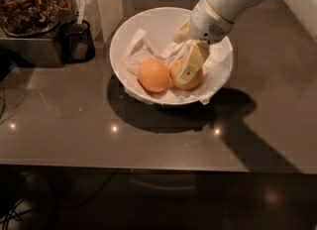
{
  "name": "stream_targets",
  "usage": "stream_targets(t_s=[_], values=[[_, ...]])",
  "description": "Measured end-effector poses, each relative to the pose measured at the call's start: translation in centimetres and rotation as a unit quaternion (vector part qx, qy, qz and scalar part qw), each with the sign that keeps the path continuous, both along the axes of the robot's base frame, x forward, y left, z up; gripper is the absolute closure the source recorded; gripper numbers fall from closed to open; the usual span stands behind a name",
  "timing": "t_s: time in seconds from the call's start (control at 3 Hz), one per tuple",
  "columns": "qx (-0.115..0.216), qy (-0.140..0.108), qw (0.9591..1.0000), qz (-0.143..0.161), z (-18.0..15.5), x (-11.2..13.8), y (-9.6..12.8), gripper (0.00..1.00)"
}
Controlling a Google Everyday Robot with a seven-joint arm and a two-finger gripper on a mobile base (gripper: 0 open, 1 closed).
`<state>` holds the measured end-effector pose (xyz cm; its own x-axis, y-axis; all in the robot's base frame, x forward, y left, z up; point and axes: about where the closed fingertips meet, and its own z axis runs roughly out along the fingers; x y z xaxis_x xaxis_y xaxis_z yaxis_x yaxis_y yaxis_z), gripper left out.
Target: Pick orange from white bowl
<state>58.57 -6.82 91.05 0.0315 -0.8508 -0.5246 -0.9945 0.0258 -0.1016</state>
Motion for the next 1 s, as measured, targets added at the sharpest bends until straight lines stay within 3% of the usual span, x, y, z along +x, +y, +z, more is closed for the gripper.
stream_targets(t_s=[1.0], values=[[-0.037,0.02,0.9991,-0.01,-2.1,1.0,-1.4,0.2]])
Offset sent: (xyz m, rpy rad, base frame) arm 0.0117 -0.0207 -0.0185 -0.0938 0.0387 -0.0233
